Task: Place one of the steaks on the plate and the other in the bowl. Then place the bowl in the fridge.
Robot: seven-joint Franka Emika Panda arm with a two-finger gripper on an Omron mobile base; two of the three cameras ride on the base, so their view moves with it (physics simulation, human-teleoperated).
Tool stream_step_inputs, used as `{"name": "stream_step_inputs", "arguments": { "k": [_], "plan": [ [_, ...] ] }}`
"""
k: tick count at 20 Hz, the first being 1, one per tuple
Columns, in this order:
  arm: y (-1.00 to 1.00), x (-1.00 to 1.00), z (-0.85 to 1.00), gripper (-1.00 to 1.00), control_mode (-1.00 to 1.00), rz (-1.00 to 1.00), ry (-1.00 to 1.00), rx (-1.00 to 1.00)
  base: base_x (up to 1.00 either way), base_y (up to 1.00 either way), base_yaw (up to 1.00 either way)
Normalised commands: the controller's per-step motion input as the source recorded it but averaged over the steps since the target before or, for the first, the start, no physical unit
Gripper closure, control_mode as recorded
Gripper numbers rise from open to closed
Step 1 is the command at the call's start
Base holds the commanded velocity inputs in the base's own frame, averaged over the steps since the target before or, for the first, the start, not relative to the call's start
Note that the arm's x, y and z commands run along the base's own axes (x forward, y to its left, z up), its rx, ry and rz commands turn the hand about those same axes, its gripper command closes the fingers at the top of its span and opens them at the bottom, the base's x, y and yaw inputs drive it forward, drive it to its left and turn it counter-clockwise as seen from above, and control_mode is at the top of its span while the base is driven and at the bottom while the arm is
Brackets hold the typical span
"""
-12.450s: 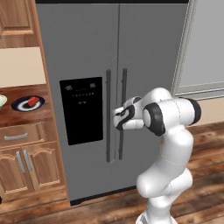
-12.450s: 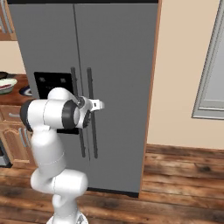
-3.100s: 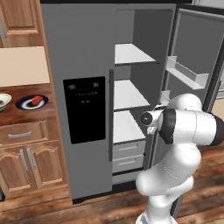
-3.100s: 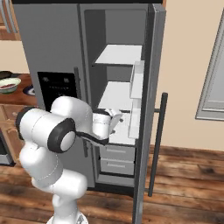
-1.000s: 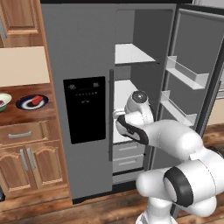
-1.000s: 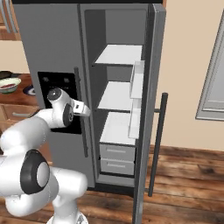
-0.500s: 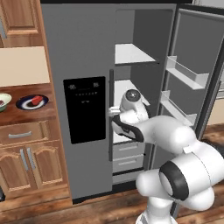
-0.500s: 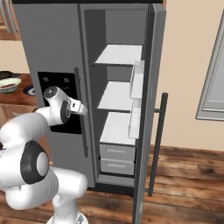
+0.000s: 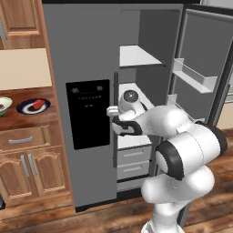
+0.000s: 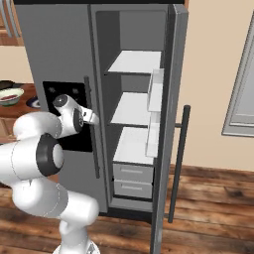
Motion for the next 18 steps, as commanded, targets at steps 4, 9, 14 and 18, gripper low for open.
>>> {"name": "stream_step_inputs", "arguments": {
  "k": [4, 9, 14, 18],
  "plan": [
    [0.0, 0.71, 0.0, -1.0, -1.0, 0.0, 0.0, 0.0, 0.0, 0.0, 0.0],
    [0.11, 0.51, -0.04, -1.0, -1.0, 0.0, -0.08, 0.0, 0.0, 0.0, 0.0],
    [0.15, 0.48, -0.01, -1.0, -1.0, 0.0, -0.04, 0.0, 0.0, 0.0, 0.0],
    [0.13, 0.41, -0.02, -1.0, -1.0, 0.0, -0.01, 0.0, 0.0, 0.0, 0.0]
  ]
}}
